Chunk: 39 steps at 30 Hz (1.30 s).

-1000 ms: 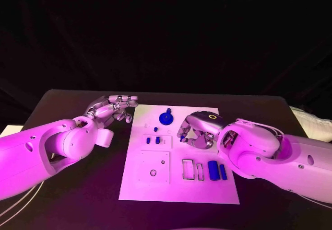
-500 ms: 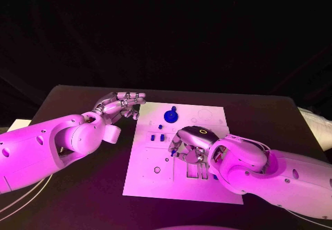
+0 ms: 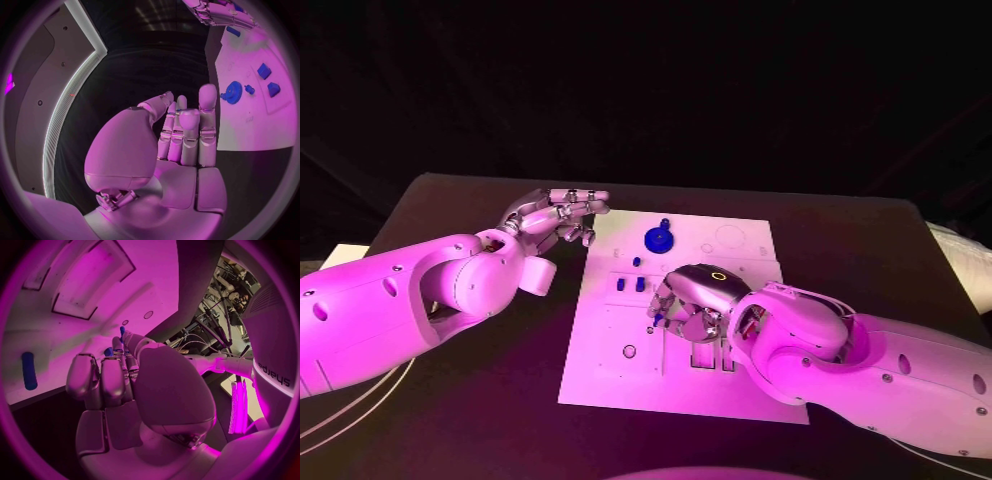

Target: Assemble the parts on the task board

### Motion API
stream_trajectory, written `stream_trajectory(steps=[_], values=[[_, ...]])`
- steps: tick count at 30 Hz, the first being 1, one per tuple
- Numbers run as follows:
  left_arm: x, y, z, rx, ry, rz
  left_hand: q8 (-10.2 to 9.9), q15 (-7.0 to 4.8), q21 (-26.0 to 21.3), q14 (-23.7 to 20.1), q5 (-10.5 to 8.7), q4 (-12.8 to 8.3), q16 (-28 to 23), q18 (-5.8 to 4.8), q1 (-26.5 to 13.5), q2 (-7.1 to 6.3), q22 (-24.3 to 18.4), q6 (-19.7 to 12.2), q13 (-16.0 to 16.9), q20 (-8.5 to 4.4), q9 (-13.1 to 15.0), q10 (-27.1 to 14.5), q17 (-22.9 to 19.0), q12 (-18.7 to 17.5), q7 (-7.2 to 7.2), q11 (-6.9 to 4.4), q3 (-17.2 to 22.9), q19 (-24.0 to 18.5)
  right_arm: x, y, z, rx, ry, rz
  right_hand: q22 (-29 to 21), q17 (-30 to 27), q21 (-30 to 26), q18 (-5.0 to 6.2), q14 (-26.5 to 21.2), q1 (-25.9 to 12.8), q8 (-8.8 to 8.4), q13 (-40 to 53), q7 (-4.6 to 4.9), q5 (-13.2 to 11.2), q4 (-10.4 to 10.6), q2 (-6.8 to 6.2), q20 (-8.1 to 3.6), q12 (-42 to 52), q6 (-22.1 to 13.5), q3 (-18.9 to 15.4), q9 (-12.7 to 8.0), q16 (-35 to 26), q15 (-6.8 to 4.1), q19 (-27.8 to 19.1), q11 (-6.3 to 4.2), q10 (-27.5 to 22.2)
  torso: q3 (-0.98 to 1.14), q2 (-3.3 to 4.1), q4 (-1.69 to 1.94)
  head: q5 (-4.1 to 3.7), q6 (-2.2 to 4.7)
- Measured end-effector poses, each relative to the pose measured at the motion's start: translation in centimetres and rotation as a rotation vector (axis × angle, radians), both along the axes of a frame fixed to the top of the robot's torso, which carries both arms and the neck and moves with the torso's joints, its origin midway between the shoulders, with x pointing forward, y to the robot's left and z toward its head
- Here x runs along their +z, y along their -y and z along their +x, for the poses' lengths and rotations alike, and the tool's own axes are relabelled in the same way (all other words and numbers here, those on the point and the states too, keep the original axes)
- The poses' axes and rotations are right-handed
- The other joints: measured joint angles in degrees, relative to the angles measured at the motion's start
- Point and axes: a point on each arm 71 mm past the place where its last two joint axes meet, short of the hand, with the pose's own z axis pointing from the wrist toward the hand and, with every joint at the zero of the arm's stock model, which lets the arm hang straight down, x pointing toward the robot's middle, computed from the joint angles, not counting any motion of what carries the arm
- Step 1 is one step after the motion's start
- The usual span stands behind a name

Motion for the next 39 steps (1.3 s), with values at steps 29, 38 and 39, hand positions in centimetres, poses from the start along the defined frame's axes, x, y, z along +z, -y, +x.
stream_trajectory(steps=[29,38,39], values=[[0.01,0.07,-0.03,-0.005,0.000,-0.001,0.00,0.00,0.00,0.00,0.00,0.16,0.00,0.00,0.00,0.00,-0.04,0.00,-0.02,0.00,-0.05,0.00,-0.08,0.00,0.00,0.00,-0.15,0.00,-0.73,-0.87,0.00,0.024,-0.007,-0.025,0.00,0.00,0.00,0.00,0.00,-0.07,-0.01,0.05,-0.01,-0.05,-0.16,-0.08,0.00,-0.22,-0.01,0.16,-0.03,0.00,0.00,0.00,0.19,-0.19,0.00,-0.06,0.05,0.40,-0.86],[0.01,0.11,-0.04,-0.007,-0.001,-0.001,0.00,0.00,0.00,0.00,0.00,0.15,0.00,-0.01,0.00,0.00,-0.04,0.00,-0.02,0.00,-0.04,0.00,-0.08,0.00,0.00,0.00,-0.15,0.00,-0.84,-1.02,0.04,0.029,-0.008,-0.037,-0.06,-0.09,0.00,0.00,0.00,-0.07,-0.02,0.04,-0.02,-0.06,-0.16,-0.08,0.00,-0.23,-0.02,0.15,0.01,0.00,0.00,0.00,0.19,-0.19,0.00,-0.06,0.07,0.52,-1.10],[0.01,0.11,-0.04,-0.007,-0.001,-0.001,0.00,0.00,0.00,0.00,0.00,0.15,0.00,-0.01,0.00,0.00,-0.04,0.00,-0.02,0.00,-0.04,0.00,-0.08,0.00,0.00,0.00,-0.15,0.00,-0.84,-1.04,0.03,0.030,-0.008,-0.037,-0.06,-0.09,0.00,0.00,0.00,-0.07,-0.11,0.04,-0.02,-0.06,-0.16,-0.08,0.00,-0.23,-0.02,0.15,0.02,0.00,0.00,0.00,0.19,-0.19,0.00,-0.06,0.05,0.53,-1.12]])
